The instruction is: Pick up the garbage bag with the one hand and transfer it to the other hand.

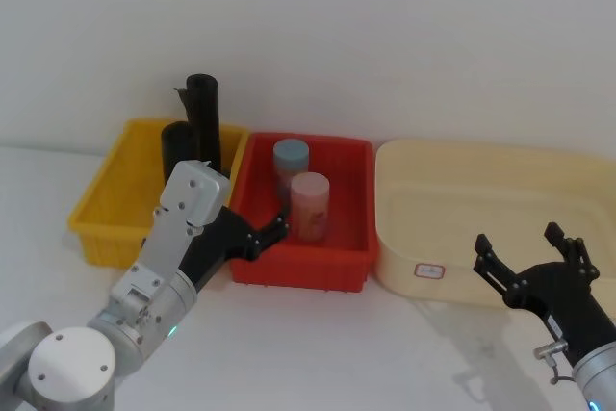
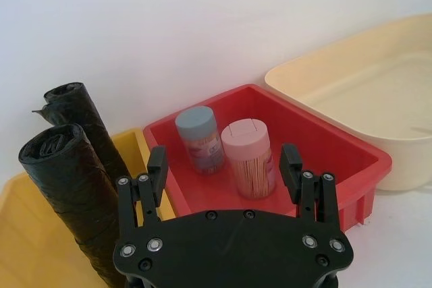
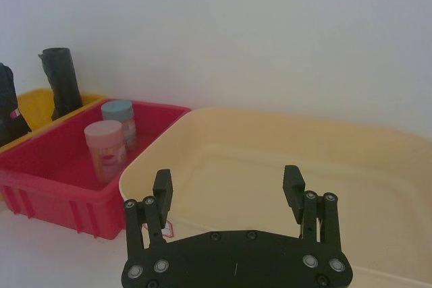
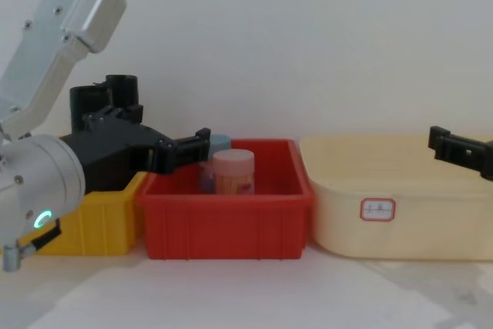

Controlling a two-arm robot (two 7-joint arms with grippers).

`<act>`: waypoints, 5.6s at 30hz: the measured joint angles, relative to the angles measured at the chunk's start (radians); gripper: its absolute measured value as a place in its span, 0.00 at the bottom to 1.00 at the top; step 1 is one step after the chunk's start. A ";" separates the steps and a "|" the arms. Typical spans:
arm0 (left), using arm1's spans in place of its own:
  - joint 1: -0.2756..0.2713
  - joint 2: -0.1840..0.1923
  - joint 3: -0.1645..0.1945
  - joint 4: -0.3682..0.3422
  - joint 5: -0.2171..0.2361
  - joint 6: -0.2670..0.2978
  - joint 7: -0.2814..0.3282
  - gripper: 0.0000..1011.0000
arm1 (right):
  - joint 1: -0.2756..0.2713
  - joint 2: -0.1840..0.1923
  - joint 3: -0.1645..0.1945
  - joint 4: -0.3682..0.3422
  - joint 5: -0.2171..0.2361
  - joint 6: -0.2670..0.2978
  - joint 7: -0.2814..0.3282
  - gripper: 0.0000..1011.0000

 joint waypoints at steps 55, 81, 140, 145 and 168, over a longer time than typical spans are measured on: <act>0.000 0.000 0.000 0.000 0.000 0.000 0.000 0.99 | 0.222 -0.005 -0.028 0.158 0.063 0.033 0.180 0.99; -0.108 -0.005 -0.033 -0.028 -0.022 0.063 -0.053 0.99 | 0.699 -0.151 -0.174 0.528 0.135 0.303 0.346 0.99; -0.095 0.194 -0.306 -0.194 -0.198 0.509 -0.255 0.99 | 0.801 -0.207 -0.235 0.653 0.213 0.286 0.400 0.99; -0.080 0.197 -0.302 -0.161 -0.182 0.457 -0.272 0.99 | 0.798 -0.206 -0.239 0.647 0.217 0.288 0.398 0.99; -0.137 0.147 -0.229 0.046 -0.117 0.304 -0.338 0.99 | 0.796 -0.197 -0.253 0.635 0.236 0.296 0.390 0.99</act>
